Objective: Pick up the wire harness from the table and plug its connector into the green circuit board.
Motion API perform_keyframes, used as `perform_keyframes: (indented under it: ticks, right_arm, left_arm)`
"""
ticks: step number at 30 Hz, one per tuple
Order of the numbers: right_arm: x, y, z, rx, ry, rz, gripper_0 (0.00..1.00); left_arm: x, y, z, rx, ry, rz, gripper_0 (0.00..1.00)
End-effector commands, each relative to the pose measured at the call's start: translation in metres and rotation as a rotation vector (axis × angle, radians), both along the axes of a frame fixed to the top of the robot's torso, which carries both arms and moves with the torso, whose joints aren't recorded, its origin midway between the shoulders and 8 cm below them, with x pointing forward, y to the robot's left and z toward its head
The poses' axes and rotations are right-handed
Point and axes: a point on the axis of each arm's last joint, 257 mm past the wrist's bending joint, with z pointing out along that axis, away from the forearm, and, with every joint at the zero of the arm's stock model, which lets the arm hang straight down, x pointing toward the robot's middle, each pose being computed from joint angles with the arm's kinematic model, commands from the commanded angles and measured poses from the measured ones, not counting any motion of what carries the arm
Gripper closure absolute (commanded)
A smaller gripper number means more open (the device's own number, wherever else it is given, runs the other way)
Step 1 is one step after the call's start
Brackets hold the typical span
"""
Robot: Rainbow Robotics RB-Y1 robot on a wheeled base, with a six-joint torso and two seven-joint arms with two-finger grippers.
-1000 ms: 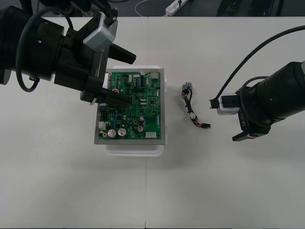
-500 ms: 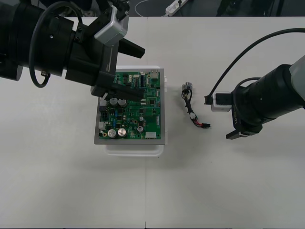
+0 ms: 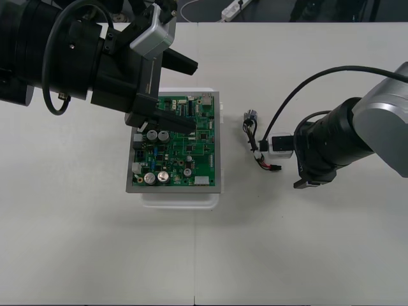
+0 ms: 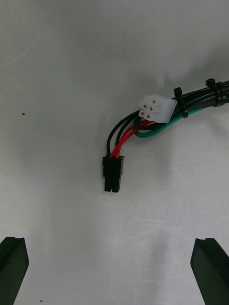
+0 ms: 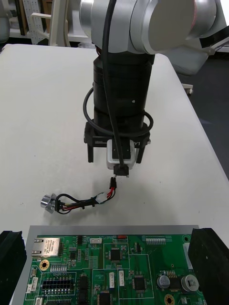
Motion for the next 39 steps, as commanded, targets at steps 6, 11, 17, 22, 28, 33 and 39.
perform_keyframes:
  ticks: [6,11,17,22,28,33,39]
  right_arm:
    - [0.012,0.008,0.003,-0.008,-0.025,-0.057,0.00]
    - [0.012,0.014,-0.003,0.006,-0.010,-0.075,0.00]
    - [0.019,0.021,-0.008,0.016,-0.016,-0.109,0.00]
    - [0.020,0.021,-0.009,0.018,-0.017,-0.121,0.00]
    - [0.022,0.023,-0.008,0.022,-0.026,-0.136,0.00]
    - [0.022,0.022,-0.012,0.020,-0.027,-0.149,0.00]
    - [0.026,0.029,-0.012,0.022,-0.047,-0.158,0.00]
  left_arm:
    - [0.002,-0.018,0.026,-0.050,-0.066,-0.019,0.00]
    - [0.002,-0.018,0.026,-0.050,-0.066,-0.019,0.00]
    - [0.002,-0.018,0.026,-0.050,-0.066,-0.019,0.00]
    - [0.002,-0.018,0.026,-0.050,-0.066,-0.019,0.00]
    - [0.002,-0.018,0.026,-0.050,-0.066,-0.019,0.00]
    - [0.002,-0.018,0.026,-0.050,-0.066,-0.019,0.00]
    - [0.002,-0.018,0.026,-0.050,-0.066,-0.019,0.00]
